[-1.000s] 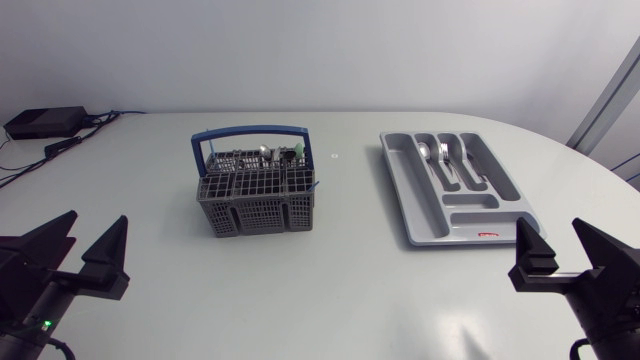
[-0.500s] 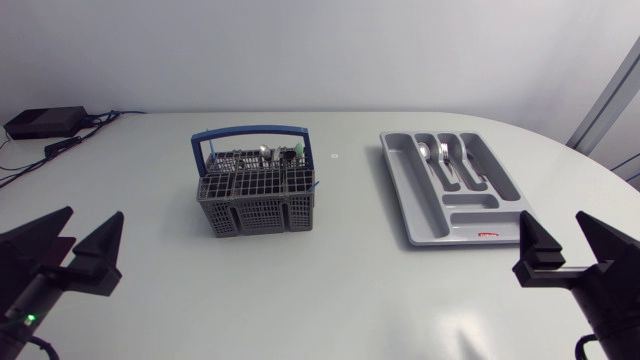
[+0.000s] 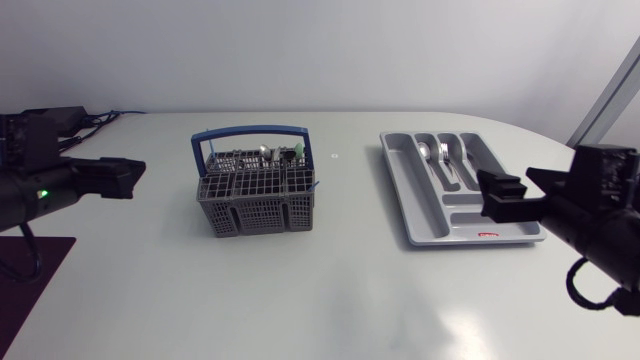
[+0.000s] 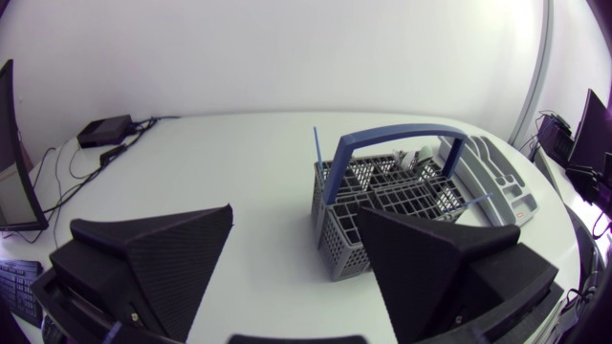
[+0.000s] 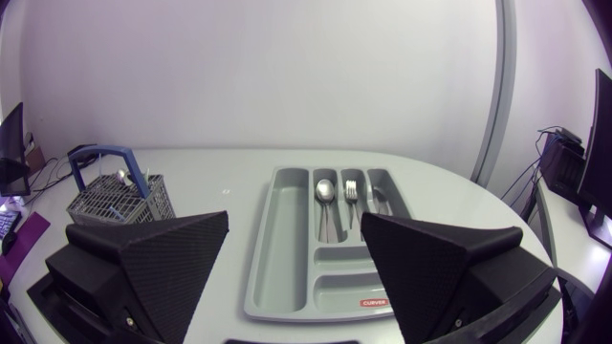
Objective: Unload the cutlery basket into the drawer organizer.
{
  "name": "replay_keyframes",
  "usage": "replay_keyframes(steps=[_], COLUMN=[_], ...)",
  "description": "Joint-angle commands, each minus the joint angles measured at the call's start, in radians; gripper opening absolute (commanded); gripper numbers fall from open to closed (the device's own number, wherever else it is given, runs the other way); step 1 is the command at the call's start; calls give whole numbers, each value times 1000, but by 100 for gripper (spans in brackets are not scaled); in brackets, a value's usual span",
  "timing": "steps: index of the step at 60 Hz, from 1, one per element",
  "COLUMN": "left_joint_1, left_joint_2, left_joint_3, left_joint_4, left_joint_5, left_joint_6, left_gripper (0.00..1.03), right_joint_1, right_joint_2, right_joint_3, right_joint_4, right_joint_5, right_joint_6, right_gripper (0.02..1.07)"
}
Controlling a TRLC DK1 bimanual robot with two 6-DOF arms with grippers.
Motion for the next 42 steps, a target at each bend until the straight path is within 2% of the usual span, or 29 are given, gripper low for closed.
replay_keyframes(steps=[1,4,9,12,14,20,23,25,30,33,42], left_joint_1=[4,7,10,27,40,49,72,95,110,121,121], left_joint_2=[126,193,316,364,391,477,528,580,675,721,828], left_joint_3=[85,141,242,270,288,328,348,369,415,434,486], left_joint_4=[-24,-76,-185,-196,-207,-223,-222,-233,-271,-273,-266], left_joint_5=[1,1,30,83,91,111,162,237,335,389,407], left_joint_6=[8,51,301,299,311,377,391,405,463,492,534], left_gripper=[91,91,90,90,90,91,91,91,90,87,86], right_joint_1=[24,43,66,89,98,90,75,64,72,87,147], right_joint_2=[113,166,243,283,310,376,396,410,468,528,652], right_joint_3=[83,126,202,248,274,316,313,308,327,357,419], right_joint_4=[-47,-90,-169,-228,-260,-307,-301,-280,-258,-266,-249], right_joint_5=[11,11,11,3,-18,-161,-256,-308,-307,-311,-311], right_joint_6=[26,23,-13,-32,-43,-123,-174,-218,-232,-230,-210], right_gripper=[102,102,102,102,102,102,102,102,101,97,96])
